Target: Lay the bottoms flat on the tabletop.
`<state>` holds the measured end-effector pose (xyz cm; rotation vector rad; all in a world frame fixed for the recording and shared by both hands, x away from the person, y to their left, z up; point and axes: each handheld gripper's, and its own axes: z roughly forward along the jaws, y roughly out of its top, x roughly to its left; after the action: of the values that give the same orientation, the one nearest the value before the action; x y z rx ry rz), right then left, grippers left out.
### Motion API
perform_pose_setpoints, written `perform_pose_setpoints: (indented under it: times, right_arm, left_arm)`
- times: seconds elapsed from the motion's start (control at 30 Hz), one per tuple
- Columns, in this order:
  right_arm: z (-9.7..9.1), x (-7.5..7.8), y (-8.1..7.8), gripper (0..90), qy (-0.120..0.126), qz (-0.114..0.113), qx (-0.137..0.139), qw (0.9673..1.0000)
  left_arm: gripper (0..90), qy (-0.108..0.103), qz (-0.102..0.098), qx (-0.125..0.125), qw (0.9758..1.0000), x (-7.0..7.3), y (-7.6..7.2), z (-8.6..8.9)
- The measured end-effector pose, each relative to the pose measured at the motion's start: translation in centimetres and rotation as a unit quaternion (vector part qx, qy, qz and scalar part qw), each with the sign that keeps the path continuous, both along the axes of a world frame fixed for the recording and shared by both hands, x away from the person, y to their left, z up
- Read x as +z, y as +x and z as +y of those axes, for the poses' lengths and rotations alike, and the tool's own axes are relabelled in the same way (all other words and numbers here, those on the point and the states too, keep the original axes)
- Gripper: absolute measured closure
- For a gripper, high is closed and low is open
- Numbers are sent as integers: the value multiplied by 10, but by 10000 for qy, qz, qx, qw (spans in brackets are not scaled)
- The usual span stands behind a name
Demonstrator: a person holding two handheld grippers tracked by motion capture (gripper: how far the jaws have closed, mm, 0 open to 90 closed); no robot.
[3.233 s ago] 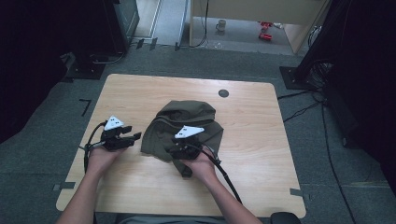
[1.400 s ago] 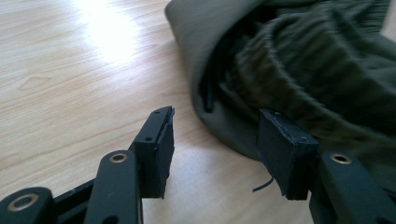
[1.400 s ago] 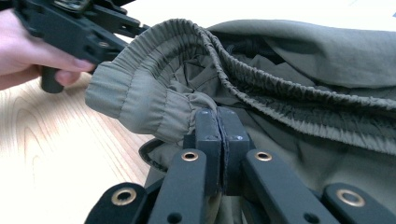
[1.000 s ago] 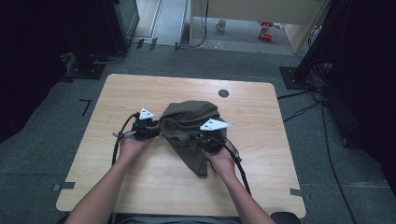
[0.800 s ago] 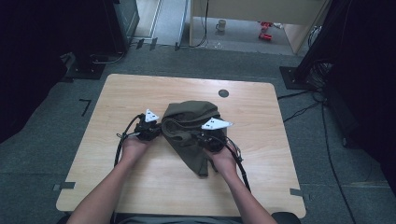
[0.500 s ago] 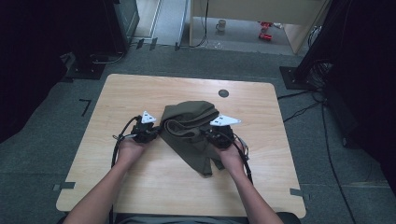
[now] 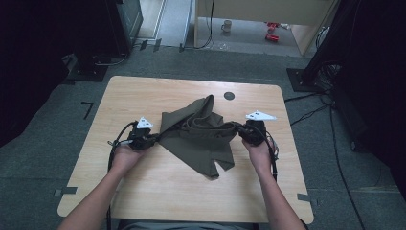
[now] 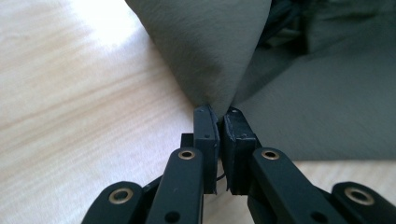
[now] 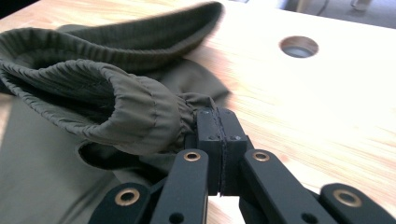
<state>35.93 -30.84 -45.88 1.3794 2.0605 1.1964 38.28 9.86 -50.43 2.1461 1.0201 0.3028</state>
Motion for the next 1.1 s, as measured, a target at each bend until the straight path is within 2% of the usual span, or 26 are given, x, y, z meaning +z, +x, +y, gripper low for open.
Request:
perform_pose_setpoints:
  times: [0.1,0.2,0.23,0.27,0.3,0.33,0.37,0.43,0.5,0.6,0.7,0.73,0.8,0.83,0.87,0.93,1.1]
  right_arm:
    - [-11,-2,1,900,0,24,-136,9999]
    - [-15,-1,1,900,55,26,-202,9998]
    - [-16,0,0,900,159,20,-216,9996]
    - [-15,0,0,900,133,7,-198,9997]
    - [-15,0,0,900,133,7,-198,9997]
    - [-12,0,-1,900,78,-4,-153,9999]
    - [-8,-1,-1,900,27,-5,-103,9999]
    - [-7,-1,-2,900,36,-9,-84,10000]
    - [-5,0,-3,899,40,-24,-56,10000]
    - [-3,0,-3,899,5,-29,-14,10000]
    - [-2,-2,-1,899,38,-6,-15,10000]
    - [-2,-3,0,899,70,11,-31,10000]
    - [-2,-3,1,899,59,13,-39,10000]
    - [-4,-4,1,900,60,38,-57,10000]
    - [-6,-4,2,899,66,54,-66,9999]
    - [-13,-3,2,900,80,67,-138,9999]
    - [-29,4,0,900,90,4,-302,9995]
  left_arm:
    - [870,-231,237,-81,9994,1,-6,7]
    - [870,-242,245,-149,9993,2,-11,9]
    - [868,-198,215,-188,9994,3,-15,8]
    - [857,-148,174,-204,9995,4,-17,7]
    - [811,-148,174,-204,9995,4,-17,7]
    - [811,-95,145,-124,9998,5,-18,6]
    - [677,-170,175,-107,9996,7,-18,5]
    - [582,-248,197,-111,9994,8,-17,6]
    - [563,-435,169,-127,9988,14,-17,7]
    - [524,-528,25,-56,9986,22,-12,4]
    - [505,-329,-110,54,9994,21,-4,-6]
    - [539,-107,-162,137,9997,18,0,-11]
    - [711,62,-239,194,9995,15,2,-15]
    - [818,34,-221,218,9995,15,2,-14]
    - [869,34,-221,218,9995,15,2,-14]
    - [891,-246,-32,284,9993,15,4,-8]
    - [895,-333,62,239,9991,15,-1,5]
